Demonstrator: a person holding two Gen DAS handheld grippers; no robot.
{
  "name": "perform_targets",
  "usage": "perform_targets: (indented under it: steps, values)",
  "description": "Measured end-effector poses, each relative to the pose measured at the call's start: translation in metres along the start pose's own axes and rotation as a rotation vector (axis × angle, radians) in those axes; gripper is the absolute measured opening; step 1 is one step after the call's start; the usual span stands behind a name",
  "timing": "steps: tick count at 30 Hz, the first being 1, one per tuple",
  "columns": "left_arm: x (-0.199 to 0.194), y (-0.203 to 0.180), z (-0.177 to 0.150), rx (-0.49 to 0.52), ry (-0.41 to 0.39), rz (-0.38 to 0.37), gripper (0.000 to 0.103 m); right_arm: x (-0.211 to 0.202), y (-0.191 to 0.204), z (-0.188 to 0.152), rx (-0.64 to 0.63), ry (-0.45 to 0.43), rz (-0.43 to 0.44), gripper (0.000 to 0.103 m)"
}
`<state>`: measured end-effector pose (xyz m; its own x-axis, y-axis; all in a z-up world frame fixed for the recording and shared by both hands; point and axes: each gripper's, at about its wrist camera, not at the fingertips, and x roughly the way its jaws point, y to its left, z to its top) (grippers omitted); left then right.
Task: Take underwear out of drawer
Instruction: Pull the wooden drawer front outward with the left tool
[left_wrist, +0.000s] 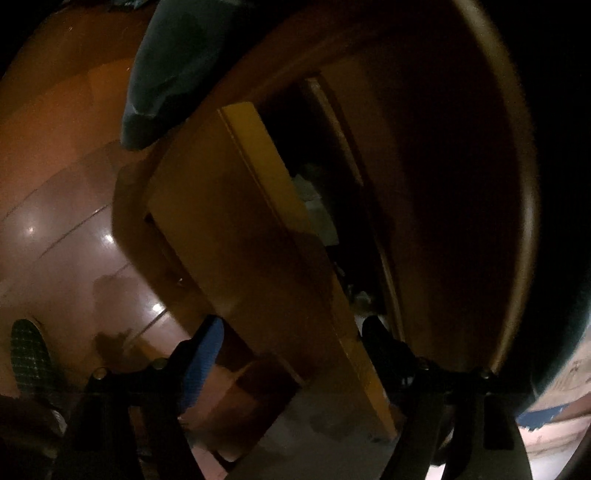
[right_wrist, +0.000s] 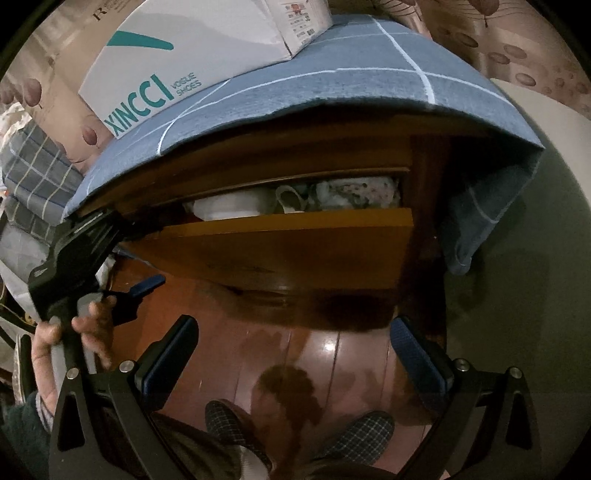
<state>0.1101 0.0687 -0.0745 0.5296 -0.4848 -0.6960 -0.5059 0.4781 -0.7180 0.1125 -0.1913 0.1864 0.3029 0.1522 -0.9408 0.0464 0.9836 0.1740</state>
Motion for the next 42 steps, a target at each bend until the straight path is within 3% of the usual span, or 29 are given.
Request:
perform_targets:
  steps: [6, 17, 23, 28, 42]
  values:
    - [0.02, 0.012, 0.004, -0.135, -0.01, 0.001, 0.093, 0.002, -0.002, 0.0, 0.006, 0.007, 0.008, 0.103]
    - [0.045, 0.031, 0.011, -0.235, -0.018, 0.057, 0.102, 0.005, 0.0, 0.0, 0.004, 0.019, 0.005, 0.103]
    - [0.042, 0.041, 0.005, -0.213, 0.006, 0.102, 0.102, 0.006, 0.002, 0.001, 0.003, 0.017, -0.008, 0.103]
    - [0.022, 0.053, -0.005, -0.114, 0.03, 0.135, 0.103, 0.004, 0.008, 0.0, -0.013, 0.006, -0.021, 0.103]
    - [-0.007, 0.065, -0.018, 0.027, 0.093, 0.275, 0.103, 0.005, 0.013, 0.004, -0.033, 0.004, -0.048, 0.103]
